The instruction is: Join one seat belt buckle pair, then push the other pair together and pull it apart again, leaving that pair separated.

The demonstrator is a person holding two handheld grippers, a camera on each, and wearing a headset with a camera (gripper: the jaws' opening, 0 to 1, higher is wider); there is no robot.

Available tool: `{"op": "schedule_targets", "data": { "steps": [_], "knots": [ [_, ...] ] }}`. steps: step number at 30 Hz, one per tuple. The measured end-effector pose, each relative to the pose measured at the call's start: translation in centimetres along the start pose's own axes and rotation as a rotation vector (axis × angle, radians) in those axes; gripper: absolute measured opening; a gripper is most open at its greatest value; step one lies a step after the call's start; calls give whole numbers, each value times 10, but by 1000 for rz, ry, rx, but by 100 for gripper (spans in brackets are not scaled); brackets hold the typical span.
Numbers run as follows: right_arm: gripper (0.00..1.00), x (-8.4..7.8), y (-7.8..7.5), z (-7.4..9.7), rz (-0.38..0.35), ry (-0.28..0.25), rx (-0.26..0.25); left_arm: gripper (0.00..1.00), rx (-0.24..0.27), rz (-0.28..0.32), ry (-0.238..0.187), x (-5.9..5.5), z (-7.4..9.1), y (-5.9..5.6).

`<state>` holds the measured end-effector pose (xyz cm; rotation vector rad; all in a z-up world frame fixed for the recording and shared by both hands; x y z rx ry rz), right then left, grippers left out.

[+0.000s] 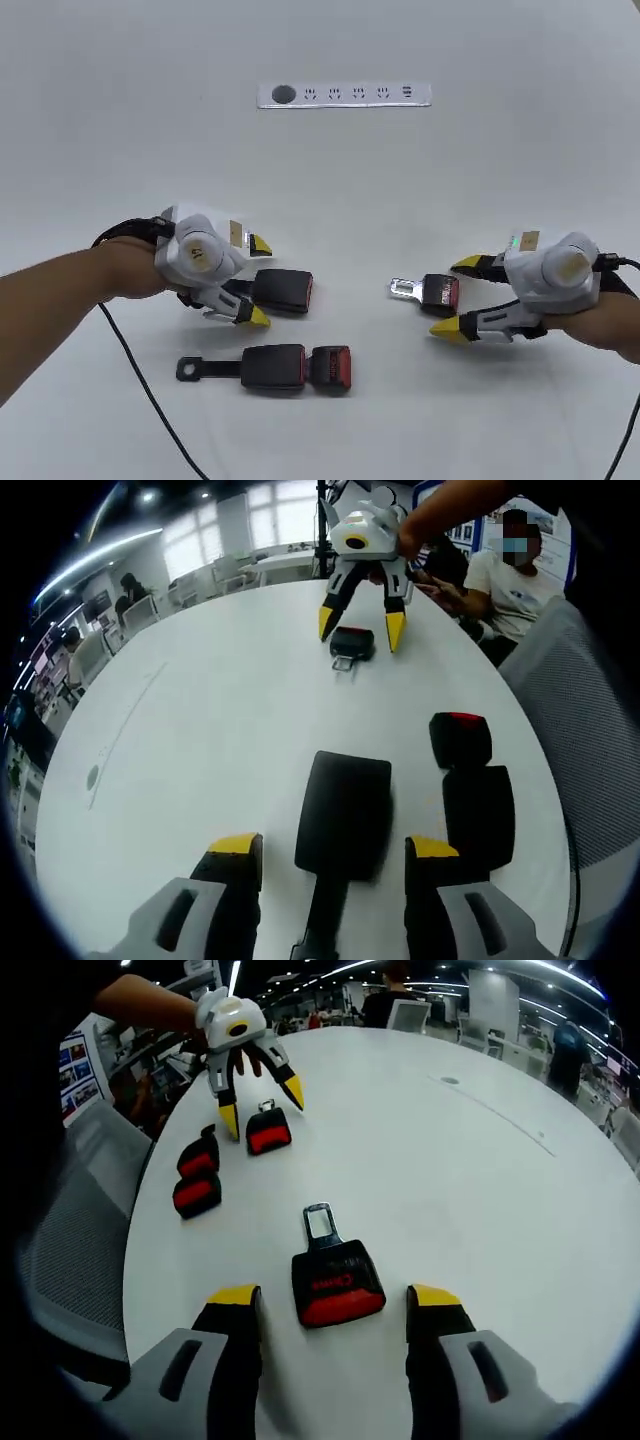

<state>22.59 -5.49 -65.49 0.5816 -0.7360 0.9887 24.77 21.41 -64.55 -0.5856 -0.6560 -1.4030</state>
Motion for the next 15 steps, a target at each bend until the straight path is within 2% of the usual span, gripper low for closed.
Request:
{"op": "schedule_targets", "data": {
  "steps": [3, 12, 15],
  "knots": [
    [52, 0, -6, -3, -11, -6, -11, 59, -2, -8, -4, -1, -2, 0],
    [42, 1, 0, -7, 24, -9, 19, 58, -12, 12, -25, -4, -6, 1],
    [37, 1, -2, -9, 87, 12, 7, 56, -18, 24, -26, -4, -7, -1]
  ]
}}
Point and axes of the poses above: the centre of the closed fingertips' face, and the gripper's own axes: z roughly backward along the fingers, y roughly to its left, x roughly out of its top, the point moved 5 cm from there along z, roughly backward along the fingers, and after that the axes turned 10 degrees about -y, right-handed, at the moved point
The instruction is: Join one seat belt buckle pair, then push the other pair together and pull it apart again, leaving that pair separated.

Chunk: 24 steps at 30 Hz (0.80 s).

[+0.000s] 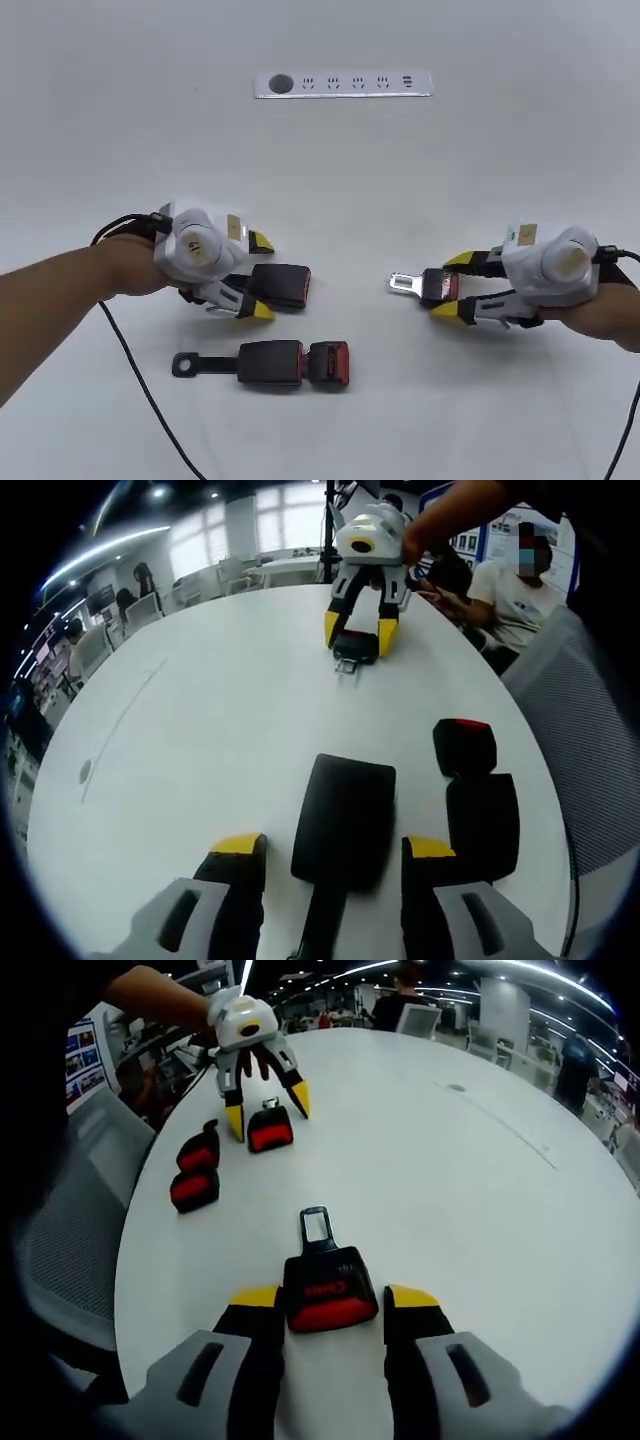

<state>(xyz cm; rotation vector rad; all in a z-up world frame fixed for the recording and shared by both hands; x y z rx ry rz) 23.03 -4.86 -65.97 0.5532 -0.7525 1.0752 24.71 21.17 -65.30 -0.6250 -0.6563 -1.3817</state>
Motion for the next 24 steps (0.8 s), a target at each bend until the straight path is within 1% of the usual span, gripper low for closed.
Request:
{"op": "schedule_targets", "data": {
  "steps": [3, 5, 9, 12, 13, 17, 20, 22, 24],
  "knots": [
    [36, 4, 3, -1, 11, 0, -2, 54, 1, 6, -7, 1, -2, 0],
    [35, 7, 3, -1, 28, 1, 7, 53, 4, 8, -16, 1, -2, 0],
    [35, 9, 2, -2, 22, 6, 21, 50, 7, 12, -21, 3, -2, -3],
    [35, 9, 3, -2, 45, 18, 38, 43, 8, 13, -33, 3, -2, -5],
    [35, 9, 2, -2, 39, 19, 40, 41, 19, 12, -40, 3, -2, -4],
    [35, 9, 2, -2, 41, 29, 39, 39, 20, 19, -45, 3, 1, -1],
    [35, 8, 5, -1, 49, 33, 54, 39, 17, 10, -44, 4, 2, -1],
    [35, 8, 8, -1, 48, 33, 74, 38, 19, 10, -43, 4, 2, -1],
    [35, 10, 9, -2, 46, 35, 76, 37, 20, 10, -44, 5, 3, -1]
  ]
}}
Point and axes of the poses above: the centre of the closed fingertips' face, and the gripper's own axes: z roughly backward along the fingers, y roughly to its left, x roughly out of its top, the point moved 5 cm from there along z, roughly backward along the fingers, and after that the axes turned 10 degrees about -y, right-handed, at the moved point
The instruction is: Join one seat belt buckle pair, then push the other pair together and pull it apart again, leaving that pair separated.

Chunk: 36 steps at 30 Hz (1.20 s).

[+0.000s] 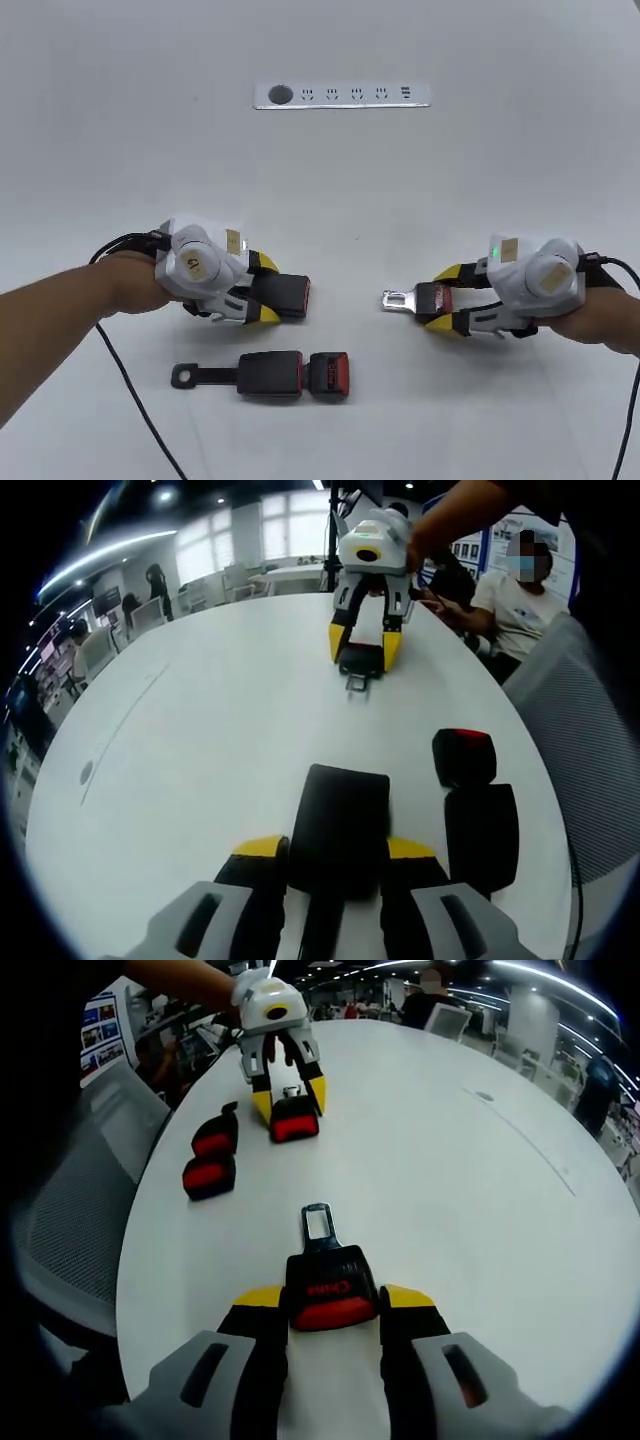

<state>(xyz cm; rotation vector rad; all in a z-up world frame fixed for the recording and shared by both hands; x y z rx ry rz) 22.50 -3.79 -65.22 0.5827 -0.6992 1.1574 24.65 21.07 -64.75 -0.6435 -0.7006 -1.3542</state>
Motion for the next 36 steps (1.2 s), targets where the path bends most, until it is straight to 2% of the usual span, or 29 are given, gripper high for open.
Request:
{"op": "schedule_targets", "data": {
  "steps": [8, 18, 23, 36],
  "knots": [
    [34, 3, -1, -8, -7, 5, 12, 36, 5, -4, 15, 0, -1, -2],
    [34, 6, 1, -7, 12, 18, 17, 36, 9, 6, 23, 0, -2, -5],
    [34, 8, 0, -16, 17, 9, 10, 36, 12, 12, 25, 0, -2, -4],
    [34, 34, 0, -39, 39, -29, 42, 36, -2, 1, 34, -2, -4, -5]
  ]
}}
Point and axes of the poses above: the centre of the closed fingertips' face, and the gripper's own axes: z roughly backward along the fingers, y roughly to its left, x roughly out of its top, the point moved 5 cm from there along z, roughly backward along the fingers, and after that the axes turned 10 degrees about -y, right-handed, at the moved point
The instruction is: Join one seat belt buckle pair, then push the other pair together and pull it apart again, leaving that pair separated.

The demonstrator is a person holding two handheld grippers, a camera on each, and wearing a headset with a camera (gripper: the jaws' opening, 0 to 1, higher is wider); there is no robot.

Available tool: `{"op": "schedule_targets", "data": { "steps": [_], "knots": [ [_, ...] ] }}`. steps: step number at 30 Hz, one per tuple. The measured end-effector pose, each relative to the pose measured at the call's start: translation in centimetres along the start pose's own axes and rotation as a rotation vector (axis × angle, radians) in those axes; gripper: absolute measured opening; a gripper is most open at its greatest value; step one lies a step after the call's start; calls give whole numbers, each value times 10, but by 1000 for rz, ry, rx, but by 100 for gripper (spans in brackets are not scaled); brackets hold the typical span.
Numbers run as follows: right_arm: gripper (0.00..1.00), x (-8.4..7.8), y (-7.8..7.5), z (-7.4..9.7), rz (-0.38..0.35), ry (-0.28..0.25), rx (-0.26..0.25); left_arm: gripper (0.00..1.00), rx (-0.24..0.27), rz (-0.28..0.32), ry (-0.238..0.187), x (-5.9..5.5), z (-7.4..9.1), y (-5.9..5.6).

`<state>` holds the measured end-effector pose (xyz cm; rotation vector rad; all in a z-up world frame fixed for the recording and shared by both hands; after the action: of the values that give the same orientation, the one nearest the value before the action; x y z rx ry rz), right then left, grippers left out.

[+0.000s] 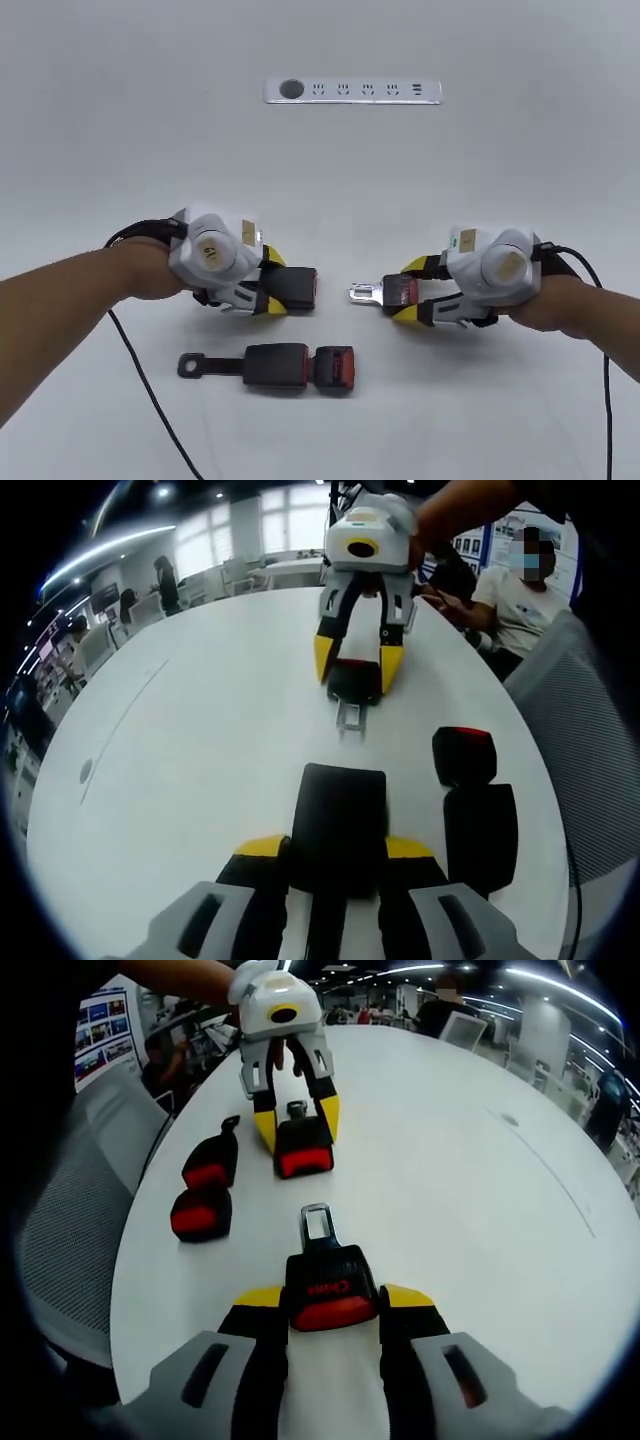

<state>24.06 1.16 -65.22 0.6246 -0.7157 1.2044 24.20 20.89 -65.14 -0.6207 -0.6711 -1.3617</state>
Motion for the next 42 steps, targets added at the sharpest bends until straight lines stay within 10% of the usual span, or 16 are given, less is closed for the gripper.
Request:
{"op": "schedule_targets", "data": {
  "steps": [42],
  "knots": [
    [34, 34, 14, -48, -51, -67, 20, 34, -12, -3, 48, 4, -5, 1]
  ]
}}
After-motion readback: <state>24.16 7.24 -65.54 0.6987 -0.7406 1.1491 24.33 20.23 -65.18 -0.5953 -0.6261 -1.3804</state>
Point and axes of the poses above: the centre of the closed fingertips' face, and the gripper's own axes: z roughly backward along the fingers, y roughly to its left, x roughly out of its top, the point moved 5 cm from there along z, roughly backward along the fingers, and after that the axes turned 10 degrees about -y, right-handed, at the moved point
